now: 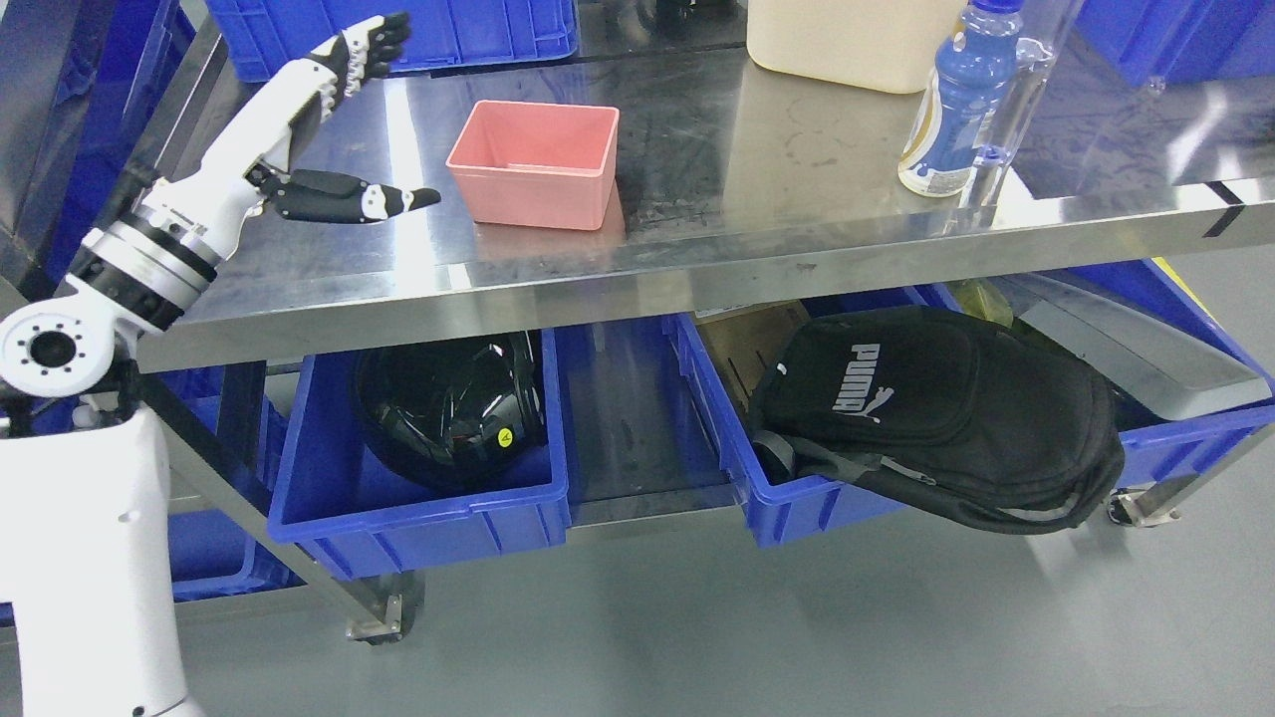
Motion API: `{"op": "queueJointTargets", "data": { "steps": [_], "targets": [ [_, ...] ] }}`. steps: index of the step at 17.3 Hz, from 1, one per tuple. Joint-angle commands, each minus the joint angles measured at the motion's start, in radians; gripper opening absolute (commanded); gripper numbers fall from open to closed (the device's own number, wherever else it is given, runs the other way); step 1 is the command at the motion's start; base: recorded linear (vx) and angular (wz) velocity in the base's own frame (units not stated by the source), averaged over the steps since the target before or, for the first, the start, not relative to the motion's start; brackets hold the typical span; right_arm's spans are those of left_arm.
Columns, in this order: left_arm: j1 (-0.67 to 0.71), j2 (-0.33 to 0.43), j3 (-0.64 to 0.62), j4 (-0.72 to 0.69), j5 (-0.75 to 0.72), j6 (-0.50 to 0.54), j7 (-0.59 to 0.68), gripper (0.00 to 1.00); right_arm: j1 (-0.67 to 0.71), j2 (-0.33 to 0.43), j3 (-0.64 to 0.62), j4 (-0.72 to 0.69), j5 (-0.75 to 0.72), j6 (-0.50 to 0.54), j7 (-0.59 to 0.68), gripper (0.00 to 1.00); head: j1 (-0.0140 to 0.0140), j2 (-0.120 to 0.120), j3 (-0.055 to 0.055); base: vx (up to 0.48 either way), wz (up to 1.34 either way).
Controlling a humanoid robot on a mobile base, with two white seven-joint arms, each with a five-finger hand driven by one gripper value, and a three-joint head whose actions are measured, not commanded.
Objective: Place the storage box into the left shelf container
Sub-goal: 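Raise the left hand and reach toward the pink box on the table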
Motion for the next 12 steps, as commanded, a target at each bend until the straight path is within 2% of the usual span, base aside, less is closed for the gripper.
{"op": "queueJointTargets", "data": {
  "steps": [1, 4, 7, 10, 12],
  "targets": [
    [-0.138, 0.108, -0.204, 0.191, -0.113, -0.002, -0.152, 0.97, 0.0, -0.017, -0.005, -0.017, 0.0, 0.0, 0.0, 1.0, 0.0, 0.0, 0.0, 0.0, 0.0],
    [-0.171, 0.105, -0.231, 0.255, -0.179, -0.008, -0.159, 0.96, 0.0, -0.017, -0.005, -0.017, 0.0, 0.0, 0.0, 1.0, 0.0, 0.0, 0.0, 0.0, 0.0],
    [-0.202, 0.097, -0.295, 0.312, -0.182, -0.01, -0.157, 0.96, 0.0, -0.017, -0.005, -0.017, 0.0, 0.0, 0.0, 1.0, 0.0, 0.0, 0.0, 0.001, 0.0],
    [-0.248, 0.048, -0.346, 0.383, -0.184, -0.013, -0.151, 0.96, 0.0, -0.017, -0.005, -0.017, 0.0, 0.0, 0.0, 1.0, 0.0, 0.0, 0.0, 0.002, -0.01],
    [-0.267, 0.026, -0.359, 0.433, -0.239, -0.018, -0.149, 0.96, 0.0, -0.017, -0.005, -0.017, 0.0, 0.0, 0.0, 1.0, 0.0, 0.0, 0.0, 0.004, -0.03]
  ]
}}
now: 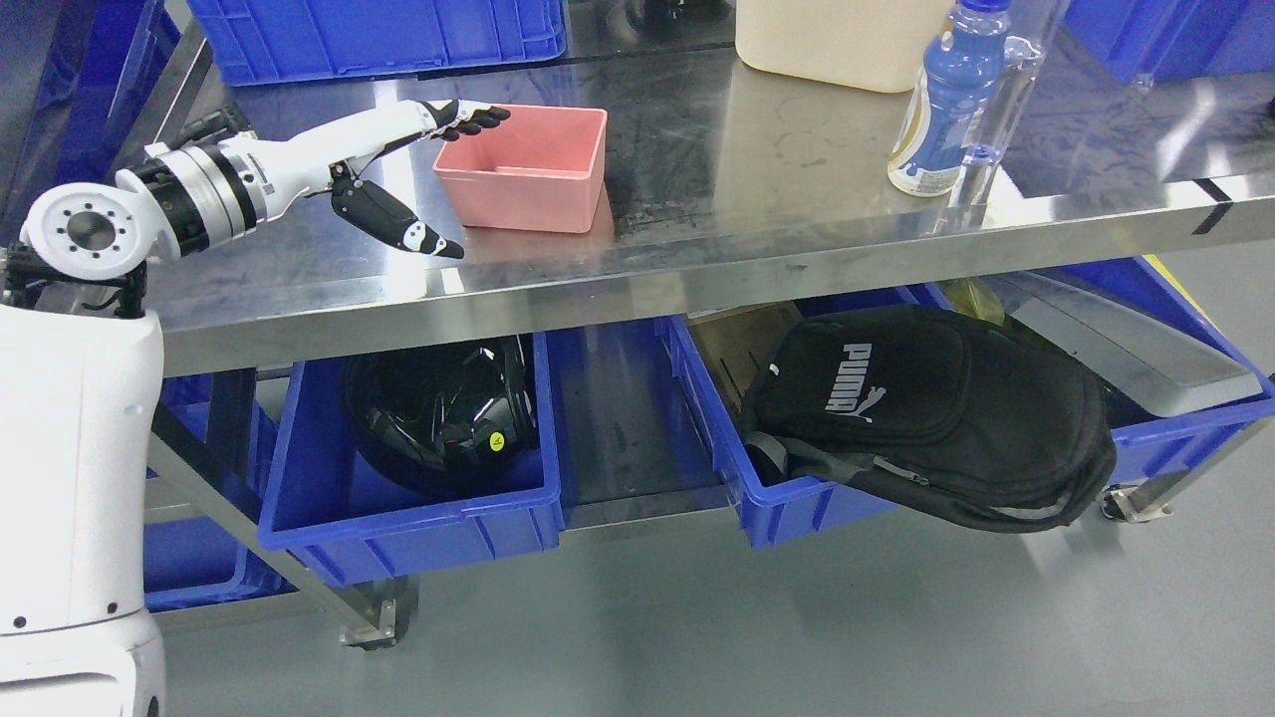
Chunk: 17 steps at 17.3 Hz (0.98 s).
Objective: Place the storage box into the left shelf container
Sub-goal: 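Close the left hand fingers on the near rim of the pink box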
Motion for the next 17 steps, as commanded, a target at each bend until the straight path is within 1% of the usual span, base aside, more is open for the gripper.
{"op": "queueJointTargets", "data": {
  "steps": [1, 4, 5, 9, 13, 14, 17],
  "targets": [
    [-0.069, -0.044, -0.149, 0.228, -0.1, -0.004, 0.004, 0.96, 0.0, -0.017, -0.005, -0.017, 0.0, 0.0, 0.0, 1.0, 0.0, 0.0, 0.0, 0.003, -0.03],
    [-0.087, -0.077, -0.157, 0.298, -0.213, -0.006, 0.011, 0.96, 0.0, -0.017, -0.005, -0.017, 0.0, 0.0, 0.0, 1.0, 0.0, 0.0, 0.0, 0.0, -0.01],
    [-0.095, -0.101, -0.156, 0.32, -0.221, -0.018, 0.017, 0.96, 0.0, -0.017, -0.005, -0.017, 0.0, 0.0, 0.0, 1.0, 0.0, 0.0, 0.0, 0.0, 0.0],
    [-0.117, -0.15, -0.157, 0.392, -0.267, -0.053, 0.064, 0.93, 0.0, -0.017, -0.005, -0.017, 0.0, 0.0, 0.0, 1.0, 0.0, 0.0, 0.0, 0.0, 0.0],
    [-0.126, -0.16, -0.157, 0.418, -0.271, -0.072, 0.078, 0.76, 0.0, -0.017, -0.005, -0.017, 0.0, 0.0, 0.0, 1.0, 0.0, 0.0, 0.0, 0.0, 0.03],
    [-0.126, -0.16, -0.154, 0.42, -0.269, -0.088, 0.078, 0.65, 0.0, -0.017, -0.005, -0.017, 0.0, 0.0, 0.0, 1.0, 0.0, 0.0, 0.0, -0.002, 0.12],
    [-0.126, -0.16, -0.117, 0.437, -0.269, -0.141, 0.078, 0.41, 0.0, -0.017, -0.005, -0.017, 0.0, 0.0, 0.0, 1.0, 0.0, 0.0, 0.0, -0.006, 0.12]
  ]
}}
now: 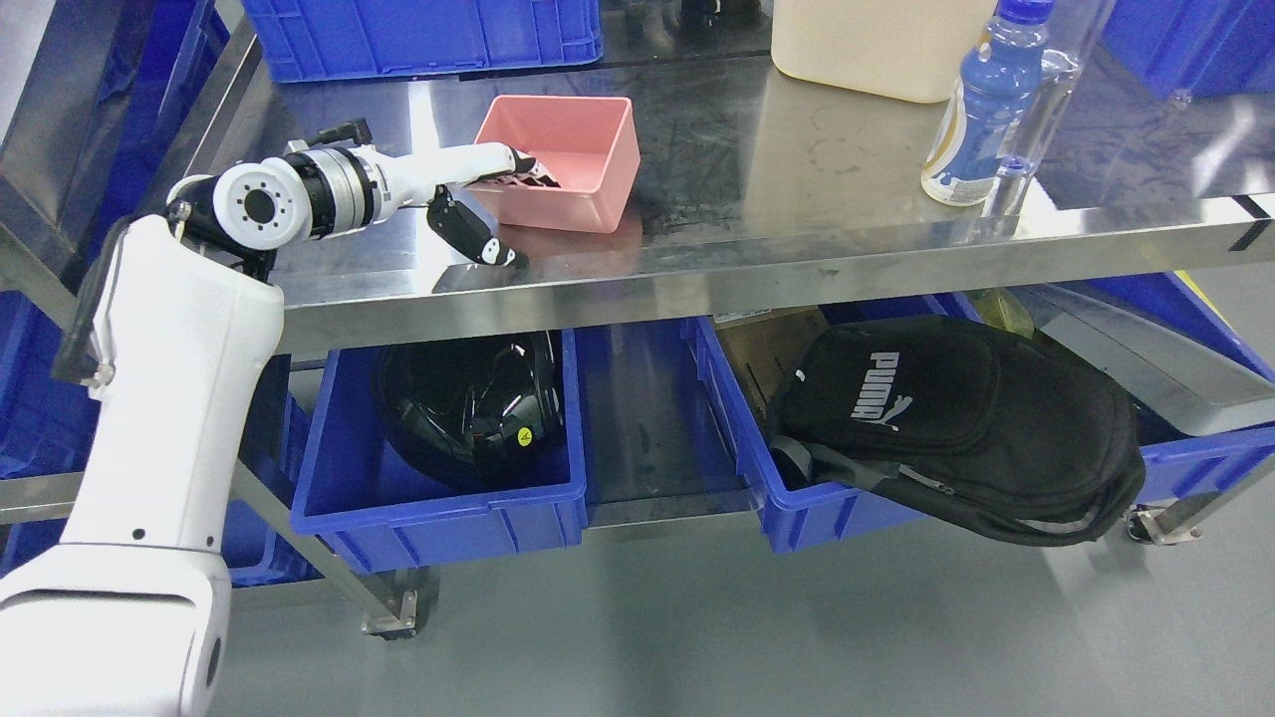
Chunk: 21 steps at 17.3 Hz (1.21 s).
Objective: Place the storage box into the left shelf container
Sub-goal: 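Lift the pink box off the table with the left hand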
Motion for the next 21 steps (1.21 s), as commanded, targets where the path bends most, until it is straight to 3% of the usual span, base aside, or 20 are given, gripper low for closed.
{"op": "queueJointTargets", "data": {
  "steps": [1, 2, 4, 9, 13, 18, 21],
  "targets": [
    [-0.007, -0.048, 0.042, 0.116, -0.014, -0.052, -0.006, 0.27, 0.0, -0.017, -0.005, -0.018, 0.0, 0.0, 0.001, 1.0, 0.0, 0.0, 0.0, -0.008, 0.1],
    [-0.007, -0.062, 0.085, 0.119, -0.014, -0.073, -0.006, 0.11, 0.0, -0.017, -0.005, -0.018, 0.0, 0.0, 0.001, 1.0, 0.0, 0.0, 0.0, -0.006, 0.01],
    [-0.007, -0.084, 0.159, 0.125, -0.014, -0.098, -0.006, 0.0, 0.0, -0.017, -0.005, -0.018, 0.0, 0.0, 0.001, 1.0, 0.0, 0.0, 0.0, 0.007, 0.01],
    [-0.015, -0.152, 0.384, 0.125, -0.003, -0.1, 0.027, 0.0, 0.0, -0.017, -0.005, -0.018, 0.0, 0.0, 0.001, 1.0, 0.0, 0.0, 0.0, 0.01, 0.04],
    [-0.018, -0.154, 0.538, 0.124, 0.059, -0.104, 0.037, 0.0, 0.0, -0.017, -0.005, -0.018, 0.0, 0.0, 0.001, 1.0, 0.0, 0.0, 0.0, -0.001, 0.02],
    [-0.015, -0.154, 0.567, 0.122, 0.291, -0.1, 0.099, 0.0, 0.0, -0.017, -0.005, -0.018, 0.0, 0.0, 0.001, 1.0, 0.0, 0.0, 0.0, 0.005, -0.07],
    [-0.005, -0.154, 0.591, 0.111, 0.501, -0.103, 0.142, 0.0, 0.0, -0.017, -0.005, -0.018, 0.0, 0.0, 0.001, 1.0, 0.0, 0.0, 0.0, 0.007, -0.04]
  ]
}}
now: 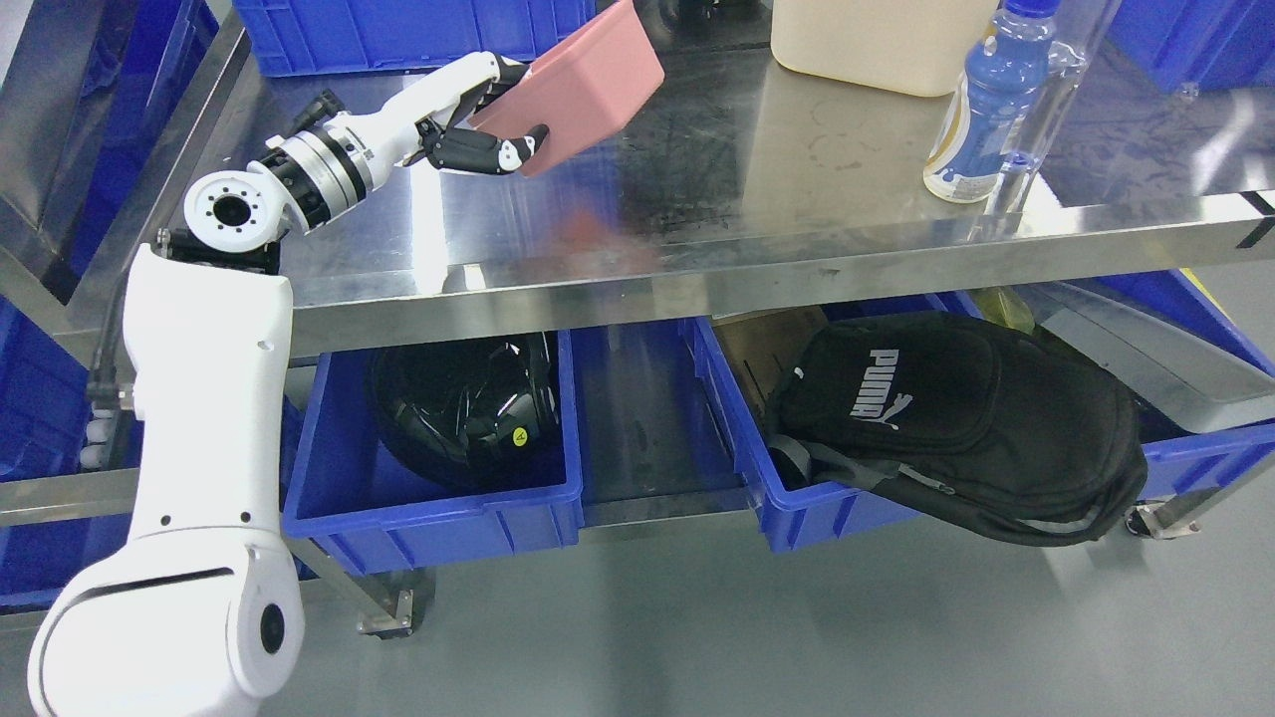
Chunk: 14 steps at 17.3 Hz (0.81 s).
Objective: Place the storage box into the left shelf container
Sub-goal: 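Lift the pink box off the table with the left hand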
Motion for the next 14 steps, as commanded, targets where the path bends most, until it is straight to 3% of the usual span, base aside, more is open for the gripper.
{"op": "queueJointTargets", "data": {
  "steps": [1, 7, 11, 14],
  "targets": [
    [0.02, -0.016, 0.174, -0.021, 0.336, -0.005, 0.05, 0.0, 0.0, -0.017, -0.005, -0.017, 0.0, 0.0, 0.0, 1.0, 0.0, 0.0, 0.0, 0.0, 0.0],
    [0.215, -0.016, 0.09, -0.298, 0.584, -0.045, 0.264, 0.01, 0.0, -0.017, -0.005, -0.017, 0.0, 0.0, 0.0, 1.0, 0.0, 0.0, 0.0, 0.0, 0.0],
    [0.413, -0.016, -0.079, -0.588, 0.593, -0.007, 0.58, 0.01, 0.0, -0.017, -0.005, -0.017, 0.0, 0.0, 0.0, 1.0, 0.0, 0.0, 0.0, -0.013, 0.05],
    [0.529, -0.016, -0.162, -0.748, 0.653, 0.033, 0.584, 0.0, 0.0, -0.017, -0.005, -0.017, 0.0, 0.0, 0.0, 1.0, 0.0, 0.0, 0.0, -0.039, 0.21]
  ]
}}
